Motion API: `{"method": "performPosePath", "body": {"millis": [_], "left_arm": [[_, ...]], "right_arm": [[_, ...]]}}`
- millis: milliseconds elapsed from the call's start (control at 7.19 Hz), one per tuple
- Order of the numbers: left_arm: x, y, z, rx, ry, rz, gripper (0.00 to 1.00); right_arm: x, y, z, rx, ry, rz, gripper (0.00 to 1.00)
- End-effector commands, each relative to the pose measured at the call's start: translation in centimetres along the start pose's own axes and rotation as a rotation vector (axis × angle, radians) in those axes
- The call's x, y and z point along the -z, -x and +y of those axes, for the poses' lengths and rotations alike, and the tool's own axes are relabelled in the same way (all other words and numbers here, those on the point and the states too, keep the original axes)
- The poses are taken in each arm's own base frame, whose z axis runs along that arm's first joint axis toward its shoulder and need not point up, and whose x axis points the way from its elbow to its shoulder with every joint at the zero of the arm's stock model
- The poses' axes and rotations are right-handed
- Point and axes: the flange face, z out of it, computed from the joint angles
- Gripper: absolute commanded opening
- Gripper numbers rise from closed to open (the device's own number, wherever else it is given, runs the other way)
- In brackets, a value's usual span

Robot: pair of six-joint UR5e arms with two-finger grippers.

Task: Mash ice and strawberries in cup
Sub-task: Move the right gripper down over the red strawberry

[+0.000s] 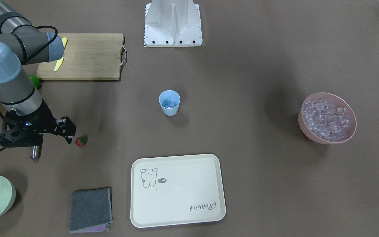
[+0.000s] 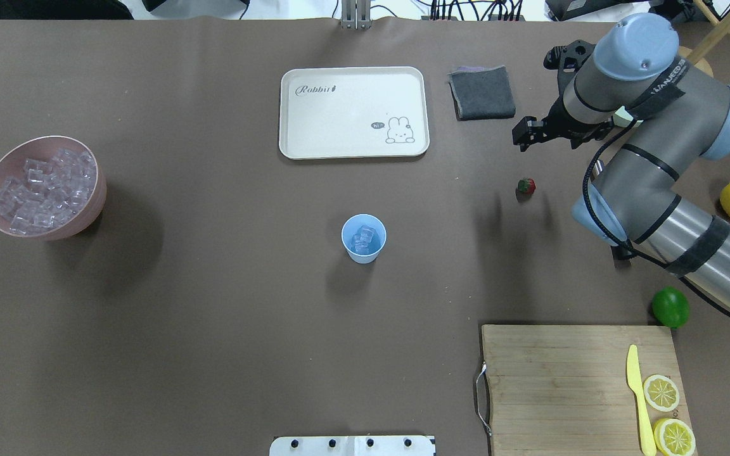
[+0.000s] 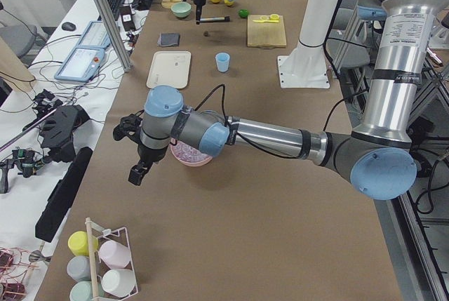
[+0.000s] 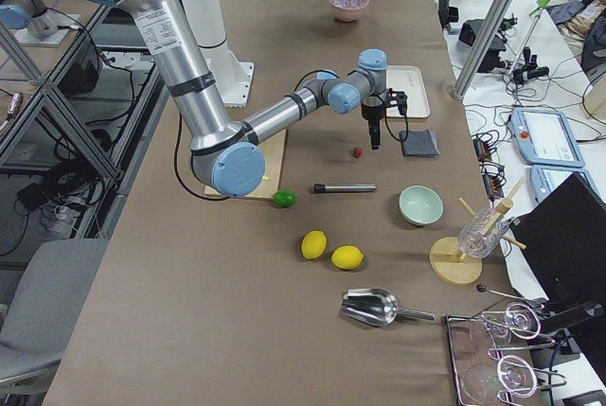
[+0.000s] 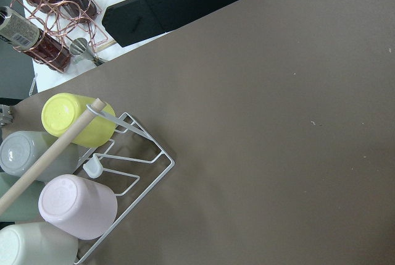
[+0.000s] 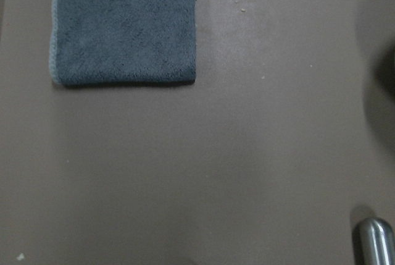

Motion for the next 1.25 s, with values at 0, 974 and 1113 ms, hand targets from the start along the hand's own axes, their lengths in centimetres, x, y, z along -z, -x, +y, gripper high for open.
{"method": "performPosePath", "body": {"millis": [0,974,1113], "left_arm": [[0.6,-0.4,0.3,-0.007,-0.010,-0.001,0.97],[1.3,0.1,0.5,-0.003,-0.022,-0.010,0.97],[1.3,0.1,0.5,-0.005,-0.022,-0.010,0.97]], "right_arm": [[-2.8,1.0,1.2,0.011,0.032,0.000,1.00],[-5.5,2.2,3.2,0.049,0.075,0.018,0.83],[-5.6,2.1,3.2,0.048,0.076,0.019,0.79]]}}
